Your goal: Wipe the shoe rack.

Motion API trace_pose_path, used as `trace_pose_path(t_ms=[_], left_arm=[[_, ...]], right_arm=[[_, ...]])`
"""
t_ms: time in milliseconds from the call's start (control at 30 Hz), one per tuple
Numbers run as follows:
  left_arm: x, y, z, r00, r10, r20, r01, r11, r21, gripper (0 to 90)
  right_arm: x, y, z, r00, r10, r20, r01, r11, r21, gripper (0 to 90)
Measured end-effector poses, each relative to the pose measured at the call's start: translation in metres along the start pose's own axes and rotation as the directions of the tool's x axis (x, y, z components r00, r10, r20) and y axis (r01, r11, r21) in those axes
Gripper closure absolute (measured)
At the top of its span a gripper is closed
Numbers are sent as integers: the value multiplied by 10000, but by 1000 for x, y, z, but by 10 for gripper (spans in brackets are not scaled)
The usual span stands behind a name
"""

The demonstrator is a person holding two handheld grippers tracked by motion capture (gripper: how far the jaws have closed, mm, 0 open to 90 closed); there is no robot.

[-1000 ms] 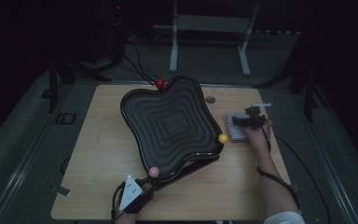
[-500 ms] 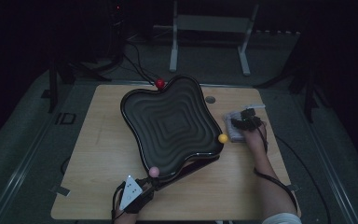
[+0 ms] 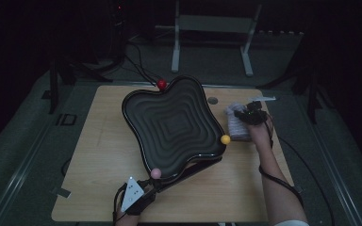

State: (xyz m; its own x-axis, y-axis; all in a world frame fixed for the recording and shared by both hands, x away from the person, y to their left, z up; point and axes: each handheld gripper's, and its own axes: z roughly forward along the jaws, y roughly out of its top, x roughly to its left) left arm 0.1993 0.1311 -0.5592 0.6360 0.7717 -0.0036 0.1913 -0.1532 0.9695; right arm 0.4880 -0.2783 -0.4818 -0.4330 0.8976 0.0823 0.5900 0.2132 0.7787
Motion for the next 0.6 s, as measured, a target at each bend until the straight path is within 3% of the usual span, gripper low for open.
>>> trace_pose_path(t_ms=[67,133,233,367,467,600], left_arm=[[1,0,0,10000,-43,17,43,10000,54,729],[1,0,-1,9998,-197,55,196,9996,208,607],[0,2,-7,9991,-416,87,413,9984,399,530],[-2,3,-23,9972,-719,200,708,9963,483,516],[-7,5,-40,9990,-441,25,440,9986,280,516],[-7,20,-52,9998,-108,-171,105,9998,-170,495]], right_arm=[[7,8,-8,9998,-63,-162,60,9997,-217,716],[14,16,-16,9993,-217,-317,203,9989,-420,716],[23,29,-29,9977,-424,-536,381,9962,-788,717],[35,48,-47,9946,-727,-747,631,9903,-1237,716],[43,59,-56,9918,-864,-943,717,9861,-1497,717],[55,69,-61,9869,-1057,-1218,846,9824,-1668,716]])
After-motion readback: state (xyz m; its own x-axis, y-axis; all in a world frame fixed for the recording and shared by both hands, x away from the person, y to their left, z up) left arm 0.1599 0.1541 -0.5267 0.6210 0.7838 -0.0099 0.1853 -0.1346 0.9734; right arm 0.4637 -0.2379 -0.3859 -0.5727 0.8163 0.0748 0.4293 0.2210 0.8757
